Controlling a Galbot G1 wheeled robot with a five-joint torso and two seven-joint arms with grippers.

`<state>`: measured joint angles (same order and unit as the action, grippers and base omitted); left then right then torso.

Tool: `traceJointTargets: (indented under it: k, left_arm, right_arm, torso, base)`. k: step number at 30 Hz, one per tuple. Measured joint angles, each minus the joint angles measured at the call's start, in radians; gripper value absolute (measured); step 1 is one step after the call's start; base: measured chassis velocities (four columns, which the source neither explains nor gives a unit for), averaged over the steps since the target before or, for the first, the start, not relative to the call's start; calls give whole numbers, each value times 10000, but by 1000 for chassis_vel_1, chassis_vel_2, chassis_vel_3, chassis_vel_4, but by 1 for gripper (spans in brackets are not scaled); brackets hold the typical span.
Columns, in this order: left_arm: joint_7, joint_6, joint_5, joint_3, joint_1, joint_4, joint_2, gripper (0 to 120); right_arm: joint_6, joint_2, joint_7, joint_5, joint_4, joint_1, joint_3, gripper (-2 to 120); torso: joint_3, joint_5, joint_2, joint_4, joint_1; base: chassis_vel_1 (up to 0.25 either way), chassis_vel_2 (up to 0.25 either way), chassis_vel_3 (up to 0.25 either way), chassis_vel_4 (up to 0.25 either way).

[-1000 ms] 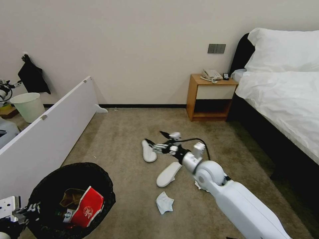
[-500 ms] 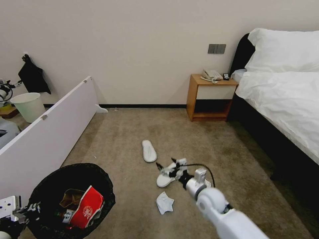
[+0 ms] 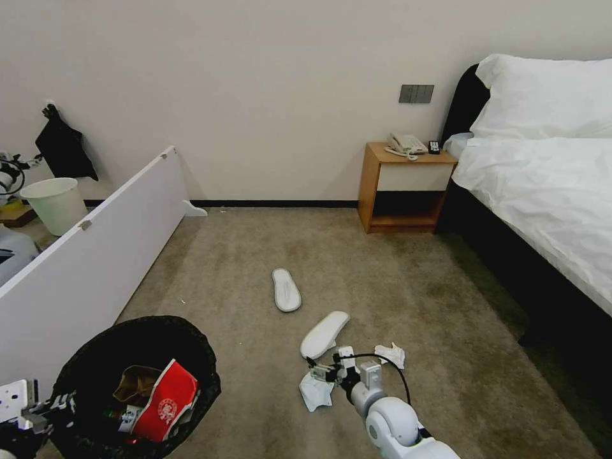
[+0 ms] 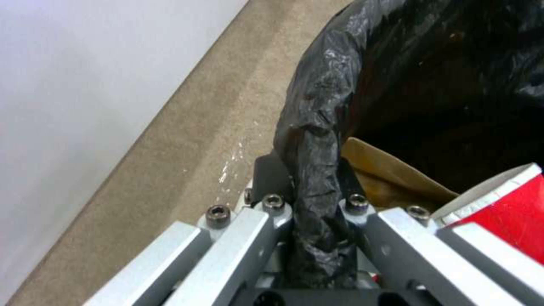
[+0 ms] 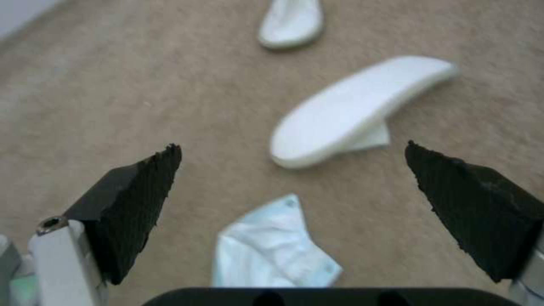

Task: Pick up the trash bin, then pick up the garbage from the floor and place it into the trash bin.

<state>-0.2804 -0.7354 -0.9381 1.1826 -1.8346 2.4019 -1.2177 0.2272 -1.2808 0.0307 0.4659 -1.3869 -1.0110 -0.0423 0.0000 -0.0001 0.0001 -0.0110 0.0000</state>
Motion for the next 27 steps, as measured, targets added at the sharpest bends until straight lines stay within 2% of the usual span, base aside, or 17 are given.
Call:
traceJointTargets:
  k: [12, 20, 27]
  left_arm:
    - [-12, 0, 74, -12, -143, 198, -128, 3]
    - [-12, 1, 88, 46, -198, 300, -202, 3]
    - [-10, 0, 89, 90, -206, 303, -220, 3]
  right_arm:
    - [101, -206, -283, -112, 826, 163, 92, 100]
    - [-21, -828, -554, -698, 2622, 756, 577, 100]
    - [-134, -1148, -611, -1049, 3634, 1142, 651, 100]
  torso:
    - [0, 0, 0, 1, 0]
    - [1, 0, -1, 1, 0]
    - [1, -1, -2, 0, 0]
  base:
    - [0, 0, 0, 0]
    - [0, 0, 0, 0]
    - [0, 0, 0, 0]
